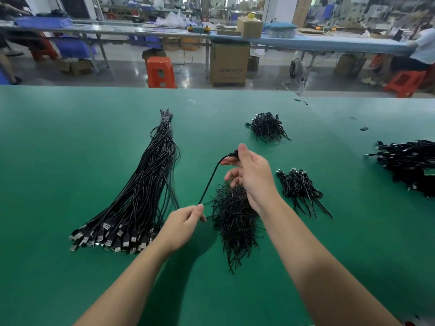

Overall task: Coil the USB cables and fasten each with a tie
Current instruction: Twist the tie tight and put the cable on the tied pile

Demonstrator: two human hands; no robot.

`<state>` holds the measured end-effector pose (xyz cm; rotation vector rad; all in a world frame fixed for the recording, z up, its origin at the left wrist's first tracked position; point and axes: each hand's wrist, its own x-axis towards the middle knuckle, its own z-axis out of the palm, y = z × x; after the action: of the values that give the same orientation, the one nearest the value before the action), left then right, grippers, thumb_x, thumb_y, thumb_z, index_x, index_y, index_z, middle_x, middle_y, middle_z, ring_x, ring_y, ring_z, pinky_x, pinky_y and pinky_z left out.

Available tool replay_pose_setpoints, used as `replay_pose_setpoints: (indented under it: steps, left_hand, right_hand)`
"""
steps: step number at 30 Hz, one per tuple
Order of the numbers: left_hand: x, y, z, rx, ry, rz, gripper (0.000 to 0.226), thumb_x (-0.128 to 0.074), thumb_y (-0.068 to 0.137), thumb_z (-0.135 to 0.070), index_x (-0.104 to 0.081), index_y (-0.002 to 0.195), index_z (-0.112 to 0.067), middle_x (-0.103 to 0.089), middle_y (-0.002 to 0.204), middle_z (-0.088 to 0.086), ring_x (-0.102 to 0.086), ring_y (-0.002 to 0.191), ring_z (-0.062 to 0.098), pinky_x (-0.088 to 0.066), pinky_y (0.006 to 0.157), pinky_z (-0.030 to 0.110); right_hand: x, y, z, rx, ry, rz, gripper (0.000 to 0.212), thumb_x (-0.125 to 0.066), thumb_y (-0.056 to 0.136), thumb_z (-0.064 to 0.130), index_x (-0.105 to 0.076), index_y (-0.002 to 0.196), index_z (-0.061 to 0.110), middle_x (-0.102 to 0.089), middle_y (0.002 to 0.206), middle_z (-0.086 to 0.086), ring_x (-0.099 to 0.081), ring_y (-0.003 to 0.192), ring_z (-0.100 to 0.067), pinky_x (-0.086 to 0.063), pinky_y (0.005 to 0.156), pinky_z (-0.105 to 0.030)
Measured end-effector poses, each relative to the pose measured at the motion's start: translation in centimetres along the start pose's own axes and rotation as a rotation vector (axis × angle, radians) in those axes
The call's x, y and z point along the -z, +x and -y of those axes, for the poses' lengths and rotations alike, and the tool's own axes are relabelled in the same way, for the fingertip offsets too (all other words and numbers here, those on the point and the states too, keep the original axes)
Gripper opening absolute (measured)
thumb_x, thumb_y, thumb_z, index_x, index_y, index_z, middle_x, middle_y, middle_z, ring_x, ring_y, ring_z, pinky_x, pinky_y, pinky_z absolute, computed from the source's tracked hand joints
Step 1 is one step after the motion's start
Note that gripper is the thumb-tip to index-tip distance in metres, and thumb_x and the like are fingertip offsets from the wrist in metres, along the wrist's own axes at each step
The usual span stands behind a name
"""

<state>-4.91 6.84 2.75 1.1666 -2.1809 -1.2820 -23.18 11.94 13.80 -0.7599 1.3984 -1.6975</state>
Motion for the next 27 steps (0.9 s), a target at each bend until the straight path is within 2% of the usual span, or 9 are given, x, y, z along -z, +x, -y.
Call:
replay_pose_setpoints:
  steps: [2,4,7,9,11,13,17,22,27]
  left_hand:
    - [0.4,-0.6,-0.9,0.102,-0.205,0.244,0.054,-0.042,0.102,-0.053,-0.073,0.082,-0.013,-0.052,0.061,0.000,-0.053,0.058,0.015,-0.046,0.062,0.026]
    - [1.1,-0.9,-1.4,0.098,-0.173,0.335,0.049,-0.044,0.102,-0.051,-0.073,0.084,-0.016,-0.061,0.066,0.000,-0.058,0.066,0.015,-0.046,0.069,0.026]
    - [2.2,-0.7,-1.0,0.035,0.231,0.221,0.043,-0.038,0.104,-0.048,-0.070,0.088,-0.024,-0.070,0.084,-0.004,-0.063,0.083,0.012,-0.047,0.083,0.031]
    - [2.7,-0.4,-0.3,-0.011,0.501,0.136,0.041,-0.035,0.106,-0.042,-0.060,0.089,-0.016,-0.066,0.088,0.002,-0.060,0.087,0.020,-0.043,0.088,0.035]
    - [3.3,-0.2,0.6,-0.007,0.507,0.074,0.039,-0.035,0.107,-0.039,-0.052,0.083,-0.013,-0.062,0.083,0.004,-0.058,0.083,0.024,-0.044,0.082,0.037]
    - [3.8,-0.3,0.8,0.056,0.387,0.107,0.041,-0.035,0.106,-0.042,-0.059,0.084,-0.016,-0.068,0.079,0.001,-0.062,0.078,0.019,-0.047,0.072,0.033]
    - [3.7,-0.6,0.1,0.217,0.263,0.486,0.042,-0.035,0.107,-0.043,-0.065,0.095,-0.016,-0.075,0.071,0.004,-0.068,0.065,0.012,-0.052,0.066,0.026]
    - [4.1,-1.1,-0.8,0.321,0.305,0.647,0.032,-0.039,0.106,-0.034,-0.061,0.104,-0.011,-0.071,0.073,0.008,-0.069,0.058,0.025,-0.056,0.055,0.031]
    - [5.6,-1.0,-1.1,0.110,0.629,0.587,0.033,-0.056,0.096,-0.050,-0.067,0.115,-0.026,-0.069,0.111,-0.012,-0.064,0.100,0.010,-0.050,0.093,0.031]
  right_hand:
    - [0.4,0.2,0.4,-0.043,0.069,-0.056,0.036,-0.044,0.107,0.034,-0.058,0.094,0.004,-0.074,0.075,-0.004,-0.059,0.047,-0.015,-0.044,0.040,-0.023]
    - [1.2,0.6,0.8,-0.088,0.164,-0.127,0.038,-0.044,0.106,0.036,-0.058,0.096,0.003,-0.073,0.073,-0.005,-0.061,0.050,-0.015,-0.048,0.043,-0.025]
    - [3.2,1.2,1.7,-0.101,0.323,-0.189,0.039,-0.044,0.105,0.040,-0.059,0.098,0.005,-0.074,0.074,-0.005,-0.065,0.056,-0.014,-0.053,0.050,-0.025]
    - [4.2,1.7,2.4,-0.078,0.407,-0.201,0.037,-0.044,0.105,0.040,-0.059,0.096,0.007,-0.074,0.075,-0.006,-0.066,0.058,-0.014,-0.053,0.051,-0.025]
    - [4.9,2.1,2.9,-0.052,0.434,-0.196,0.037,-0.044,0.105,0.039,-0.058,0.095,0.007,-0.074,0.075,-0.008,-0.068,0.059,-0.015,-0.055,0.052,-0.025]
    - [5.0,2.3,3.0,-0.036,0.434,-0.169,0.037,-0.044,0.106,0.039,-0.058,0.094,0.006,-0.074,0.076,-0.009,-0.069,0.061,-0.016,-0.056,0.054,-0.026]
    - [4.5,2.2,3.1,-0.028,0.409,-0.111,0.040,-0.046,0.105,0.040,-0.060,0.090,0.006,-0.072,0.074,-0.009,-0.068,0.062,-0.017,-0.056,0.054,-0.027]
    - [4.0,2.2,2.7,-0.030,0.359,-0.102,0.037,-0.049,0.103,0.039,-0.059,0.094,0.005,-0.072,0.071,-0.009,-0.068,0.059,-0.017,-0.056,0.053,-0.026]
    - [4.5,2.1,2.8,-0.052,0.337,-0.112,0.036,-0.052,0.102,0.039,-0.058,0.094,0.005,-0.070,0.070,-0.008,-0.068,0.060,-0.018,-0.056,0.054,-0.027]
